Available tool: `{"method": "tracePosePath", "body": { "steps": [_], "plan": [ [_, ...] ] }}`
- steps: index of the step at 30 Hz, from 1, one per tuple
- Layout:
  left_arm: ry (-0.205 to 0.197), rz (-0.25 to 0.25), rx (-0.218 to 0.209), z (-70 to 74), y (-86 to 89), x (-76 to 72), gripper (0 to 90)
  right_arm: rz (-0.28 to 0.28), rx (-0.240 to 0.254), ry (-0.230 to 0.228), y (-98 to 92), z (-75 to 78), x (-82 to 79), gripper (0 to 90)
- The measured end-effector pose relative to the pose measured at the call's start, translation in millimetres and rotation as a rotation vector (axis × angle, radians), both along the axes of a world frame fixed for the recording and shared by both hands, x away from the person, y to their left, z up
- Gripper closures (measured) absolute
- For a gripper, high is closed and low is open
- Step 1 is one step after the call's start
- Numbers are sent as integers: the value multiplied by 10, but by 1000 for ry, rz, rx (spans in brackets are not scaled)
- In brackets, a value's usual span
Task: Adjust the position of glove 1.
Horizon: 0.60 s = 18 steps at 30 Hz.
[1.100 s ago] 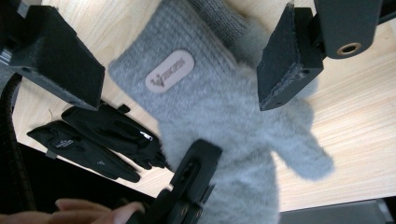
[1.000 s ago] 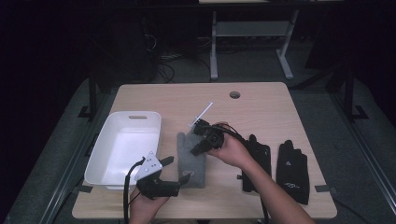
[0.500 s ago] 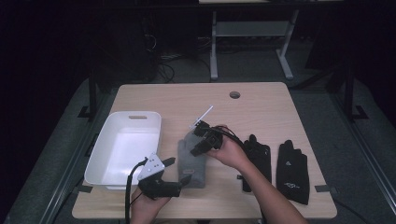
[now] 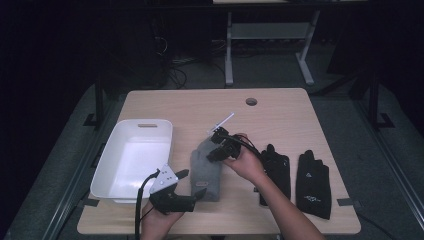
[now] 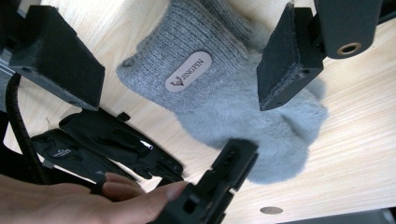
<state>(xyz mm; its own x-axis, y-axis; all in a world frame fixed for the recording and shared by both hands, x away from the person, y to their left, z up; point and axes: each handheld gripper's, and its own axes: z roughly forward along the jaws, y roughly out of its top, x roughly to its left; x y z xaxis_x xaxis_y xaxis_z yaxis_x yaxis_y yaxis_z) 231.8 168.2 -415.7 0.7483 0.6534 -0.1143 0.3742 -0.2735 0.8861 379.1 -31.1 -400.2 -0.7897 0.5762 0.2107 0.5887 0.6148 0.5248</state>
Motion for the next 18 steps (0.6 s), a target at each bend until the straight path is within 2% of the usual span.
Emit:
{"method": "tracePosePath", "body": {
  "steps": [3, 6, 7, 8, 9, 11, 13, 15, 18],
  "plan": [
    [-5, -5, 3, 3, 4, 5, 152, 7, -28, -10, 72, -60, -6, 766],
    [-2, -7, 8, 1, 3, 5, 152, 3, -25, 2, 80, -119, 8, 749],
    [2, -5, 4, 2, -2, -1, 152, 2, -16, 6, 64, -120, 13, 707],
    [1, -5, 4, 3, -3, -2, 152, -19, 15, 0, 3, -89, 17, 580],
    [-1, -7, 5, 3, -4, -2, 152, -19, 15, 0, 3, -89, 17, 580],
    [6, -7, 4, -2, -11, 0, 152, -44, 33, -11, -69, -49, 25, 484],
    [8, -6, 9, -6, -13, 3, 152, -80, 42, -16, -156, -18, 46, 434],
    [8, -5, 8, -9, -18, 2, 152, -116, 61, -11, -240, -4, 82, 394],
    [9, -7, 11, -8, -18, 5, 152, -176, 100, 21, -339, -16, 149, 351]
  ]
}}
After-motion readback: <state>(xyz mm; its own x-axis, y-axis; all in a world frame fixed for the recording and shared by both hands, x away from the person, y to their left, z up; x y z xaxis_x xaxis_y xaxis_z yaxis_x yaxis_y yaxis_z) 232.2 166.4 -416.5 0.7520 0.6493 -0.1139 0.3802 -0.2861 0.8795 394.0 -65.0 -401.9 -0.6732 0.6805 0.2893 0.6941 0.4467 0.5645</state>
